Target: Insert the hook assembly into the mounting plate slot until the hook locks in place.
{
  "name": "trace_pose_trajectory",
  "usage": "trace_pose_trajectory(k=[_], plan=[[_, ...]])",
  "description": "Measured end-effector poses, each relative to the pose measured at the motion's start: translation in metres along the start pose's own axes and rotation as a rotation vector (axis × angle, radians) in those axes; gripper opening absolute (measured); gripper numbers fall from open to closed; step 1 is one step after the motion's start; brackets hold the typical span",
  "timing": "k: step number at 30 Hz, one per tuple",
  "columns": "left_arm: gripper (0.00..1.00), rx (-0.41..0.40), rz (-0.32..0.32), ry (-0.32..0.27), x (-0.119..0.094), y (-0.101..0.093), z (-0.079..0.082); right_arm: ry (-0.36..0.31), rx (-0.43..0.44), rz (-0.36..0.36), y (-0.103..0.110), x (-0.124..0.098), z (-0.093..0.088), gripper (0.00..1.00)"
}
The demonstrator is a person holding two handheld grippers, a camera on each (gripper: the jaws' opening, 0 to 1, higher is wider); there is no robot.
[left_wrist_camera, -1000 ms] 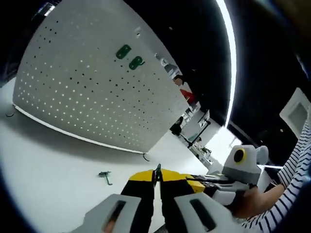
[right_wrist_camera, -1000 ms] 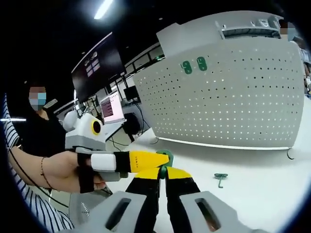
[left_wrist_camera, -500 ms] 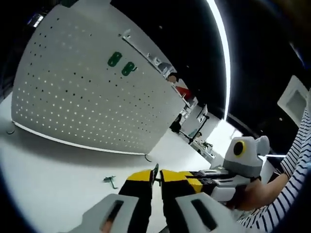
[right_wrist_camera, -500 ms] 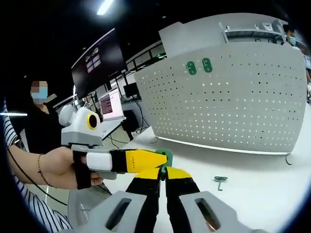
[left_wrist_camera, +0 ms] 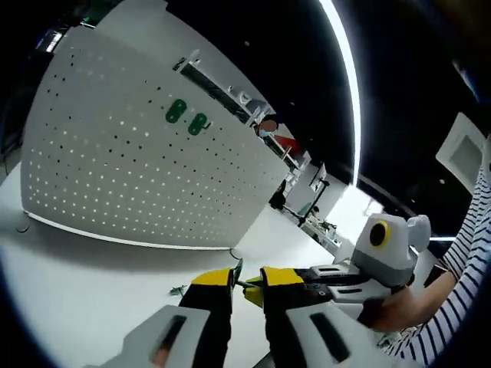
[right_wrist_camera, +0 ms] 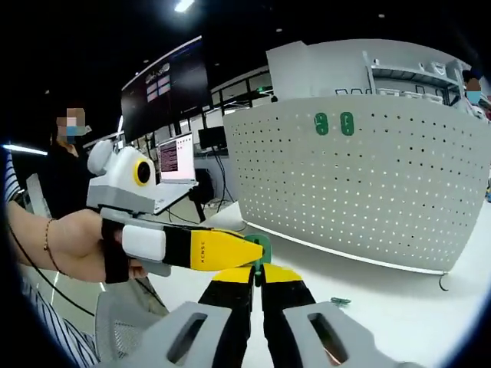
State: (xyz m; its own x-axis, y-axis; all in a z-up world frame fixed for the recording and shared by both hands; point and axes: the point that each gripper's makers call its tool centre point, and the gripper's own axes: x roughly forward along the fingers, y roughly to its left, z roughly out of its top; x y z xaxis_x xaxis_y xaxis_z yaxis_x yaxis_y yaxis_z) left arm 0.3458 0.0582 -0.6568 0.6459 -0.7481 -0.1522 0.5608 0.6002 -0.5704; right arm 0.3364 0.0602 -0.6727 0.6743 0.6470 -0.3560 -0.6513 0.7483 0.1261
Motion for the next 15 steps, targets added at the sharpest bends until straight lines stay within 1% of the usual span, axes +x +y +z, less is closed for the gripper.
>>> trace_pose_trajectory(k=[7,10,15], plan=[[0.26,0.014,-0.023,0.014,-0.0026,-0.0049,0.0034,0.001,0.0,-0.001,-0.0002,0.0039,0.003,0.0],[0.27,0.016,-0.026,0.009,-0.0045,-0.0044,0.0058,-0.01,0.023,0.009,0.0004,0.0055,0.0055,0.0],[0.27,0.026,-0.031,0.002,-0.0076,-0.0033,0.0099,-0.024,0.039,0.014,0.003,0.0065,0.0087,0.0]])
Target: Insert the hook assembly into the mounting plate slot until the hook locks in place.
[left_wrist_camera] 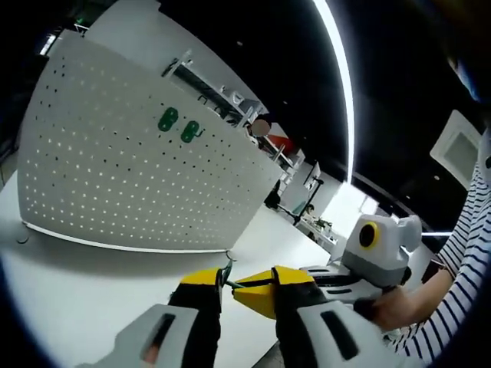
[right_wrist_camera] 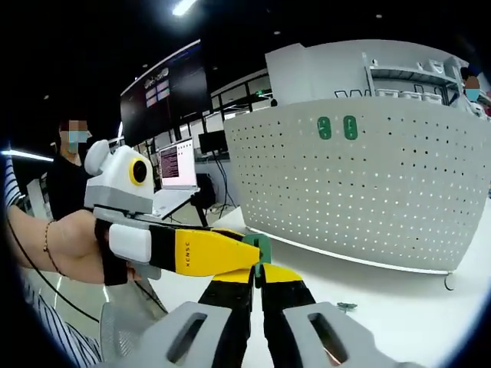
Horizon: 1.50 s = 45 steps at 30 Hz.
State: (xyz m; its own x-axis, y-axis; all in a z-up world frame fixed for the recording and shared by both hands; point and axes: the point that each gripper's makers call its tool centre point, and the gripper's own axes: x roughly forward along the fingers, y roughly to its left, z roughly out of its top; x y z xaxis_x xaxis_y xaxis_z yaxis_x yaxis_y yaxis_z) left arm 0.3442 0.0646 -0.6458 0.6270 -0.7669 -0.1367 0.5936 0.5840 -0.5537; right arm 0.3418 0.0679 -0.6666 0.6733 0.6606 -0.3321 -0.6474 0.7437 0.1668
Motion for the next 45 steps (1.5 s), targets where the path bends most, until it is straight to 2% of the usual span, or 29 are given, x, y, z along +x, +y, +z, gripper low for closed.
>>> trace_pose_trajectory(k=[5,6,7,8,11,16,23,26,28,30,33,37,38,45], plan=[[0.28,0.005,-0.008,-0.018,-0.004,0.0,0.006,-0.039,0.082,0.001,0.002,0.0,0.005,0.0],[0.32,0.01,0.004,-0.051,-0.006,0.002,0.012,-0.039,0.11,-0.006,0.0,-0.001,0.005,0.0],[0.32,0.005,0.003,-0.055,-0.007,0.002,0.014,-0.054,0.153,-0.004,-0.001,-0.002,0.005,0.0],[0.32,-0.003,-0.003,-0.059,-0.009,0.003,0.016,-0.048,0.154,-0.002,-0.003,-0.003,0.004,0.0],[0.33,0.008,-0.002,-0.054,-0.01,0.006,0.018,-0.034,0.116,-0.019,-0.005,-0.005,0.0,0.0],[0.36,0.007,-0.004,-0.049,-0.011,0.007,0.016,-0.033,0.108,-0.038,-0.008,-0.008,0.001,0.0],[0.44,0.062,0.027,-0.01,-0.014,0.008,0.008,-0.028,0.086,-0.063,-0.013,-0.007,0.002,0.0],[0.49,0.08,0.052,0.0,-0.016,0.012,0.006,-0.031,0.086,-0.069,-0.015,-0.004,0.004,0.0],[0.57,0.093,0.08,0.001,-0.018,0.016,0.006,-0.035,0.114,-0.063,-0.016,-0.001,0.005,0.0],[0.63,0.121,0.097,0.015,-0.019,0.018,0.003,-0.034,0.101,-0.074,-0.017,0.001,0.006,0.0],[0.66,0.156,0.112,0.039,-0.021,0.02,-0.001,-0.038,0.107,-0.073,-0.018,0.004,0.008,0.0],[0.7,0.158,0.136,0.027,-0.024,0.025,-0.001,-0.045,0.092,-0.083,-0.018,0.008,0.012,0.0],[0.72,0.16,0.149,0.039,-0.024,0.027,-0.004,-0.063,0.083,-0.096,-0.019,0.008,0.016,0.0],[0.77,0.149,0.16,0.042,-0.029,0.032,-0.011,-0.085,0.056,-0.135,-0.021,0.015,0.025,0.0]])
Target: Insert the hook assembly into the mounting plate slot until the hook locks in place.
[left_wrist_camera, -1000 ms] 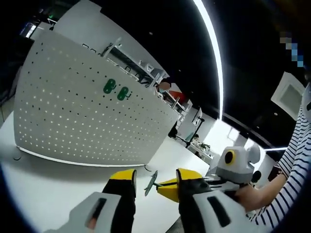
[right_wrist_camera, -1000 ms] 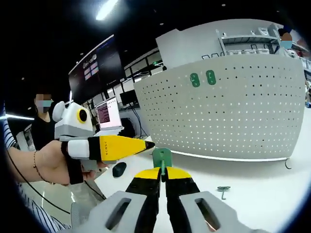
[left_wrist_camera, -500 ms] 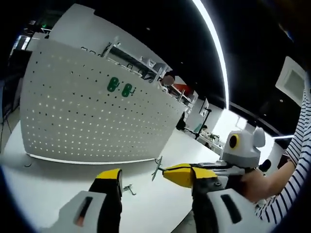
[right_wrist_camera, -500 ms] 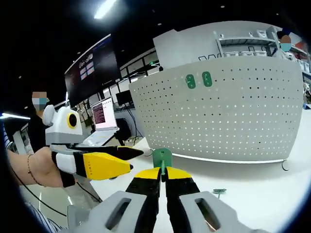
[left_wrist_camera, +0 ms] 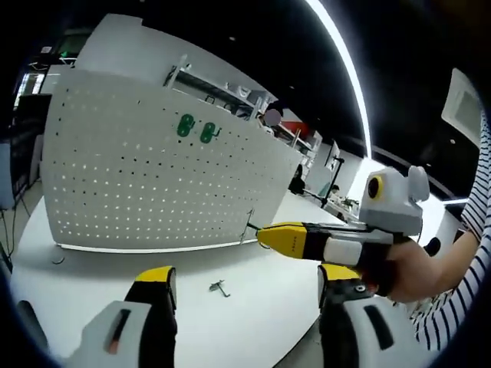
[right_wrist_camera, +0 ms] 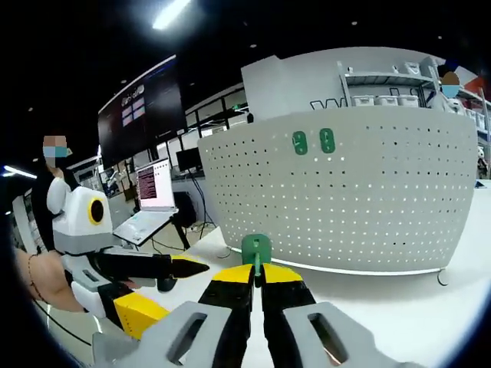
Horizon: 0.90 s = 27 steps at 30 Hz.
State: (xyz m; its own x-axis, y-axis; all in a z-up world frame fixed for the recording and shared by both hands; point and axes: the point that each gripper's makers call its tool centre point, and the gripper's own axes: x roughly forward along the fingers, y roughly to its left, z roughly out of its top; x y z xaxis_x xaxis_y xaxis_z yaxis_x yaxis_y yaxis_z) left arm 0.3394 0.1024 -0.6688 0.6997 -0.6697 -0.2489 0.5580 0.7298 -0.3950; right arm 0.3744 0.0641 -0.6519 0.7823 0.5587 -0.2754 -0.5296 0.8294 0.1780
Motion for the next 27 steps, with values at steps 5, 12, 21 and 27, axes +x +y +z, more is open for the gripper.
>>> trace_pose_trajectory(k=[5,12,21,27], plan=[[0.79,-0.009,0.006,0.0,-0.003,0.007,-0.001,-0.009,-0.024,-0.007,0.001,0.007,0.006,0.0],[0.85,-0.04,0.012,-0.004,-0.01,0.015,-0.003,-0.026,-0.029,-0.066,-0.012,0.022,0.016,0.0],[0.89,-0.038,0.05,0.014,-0.021,0.027,-0.01,-0.037,-0.031,-0.124,-0.03,0.041,0.03,0.0],[0.93,-0.045,0.064,0.033,-0.023,0.033,-0.016,-0.025,-0.051,-0.145,-0.044,0.049,0.033,0.0]])
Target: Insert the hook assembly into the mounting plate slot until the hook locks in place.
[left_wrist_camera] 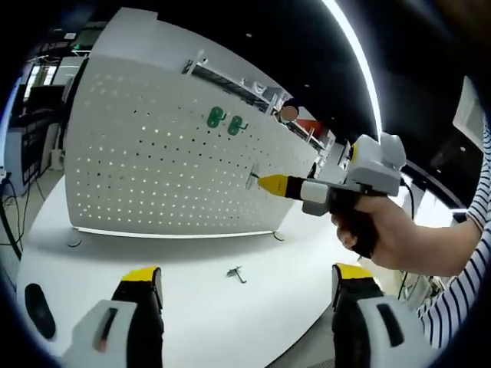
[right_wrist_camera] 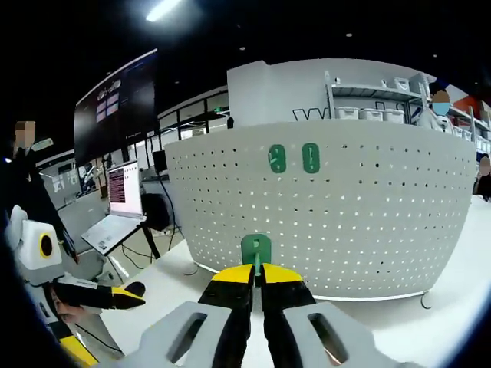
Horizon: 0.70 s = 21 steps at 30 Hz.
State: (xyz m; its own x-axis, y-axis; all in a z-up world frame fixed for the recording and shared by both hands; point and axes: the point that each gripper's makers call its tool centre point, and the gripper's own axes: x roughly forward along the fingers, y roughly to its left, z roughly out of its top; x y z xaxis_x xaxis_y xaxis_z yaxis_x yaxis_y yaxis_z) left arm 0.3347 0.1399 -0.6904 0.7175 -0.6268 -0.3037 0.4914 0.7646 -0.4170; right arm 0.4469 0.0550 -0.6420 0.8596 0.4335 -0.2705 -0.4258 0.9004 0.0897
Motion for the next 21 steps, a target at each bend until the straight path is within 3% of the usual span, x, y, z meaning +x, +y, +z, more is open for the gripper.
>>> trace_pose_trajectory(k=[10,18,21], plan=[[0.96,-0.032,-0.013,0.005,0.007,0.0,-0.005,-0.014,0.01,-0.089,-0.034,0.013,0.01,0.0],[0.96,0.016,-0.002,0.042,0.01,0.003,-0.011,-0.034,0.017,-0.126,-0.056,0.024,0.022,0.0],[0.96,0.037,0.002,0.052,0.011,0.004,-0.012,-0.055,0.022,-0.146,-0.068,0.031,0.034,0.0]])
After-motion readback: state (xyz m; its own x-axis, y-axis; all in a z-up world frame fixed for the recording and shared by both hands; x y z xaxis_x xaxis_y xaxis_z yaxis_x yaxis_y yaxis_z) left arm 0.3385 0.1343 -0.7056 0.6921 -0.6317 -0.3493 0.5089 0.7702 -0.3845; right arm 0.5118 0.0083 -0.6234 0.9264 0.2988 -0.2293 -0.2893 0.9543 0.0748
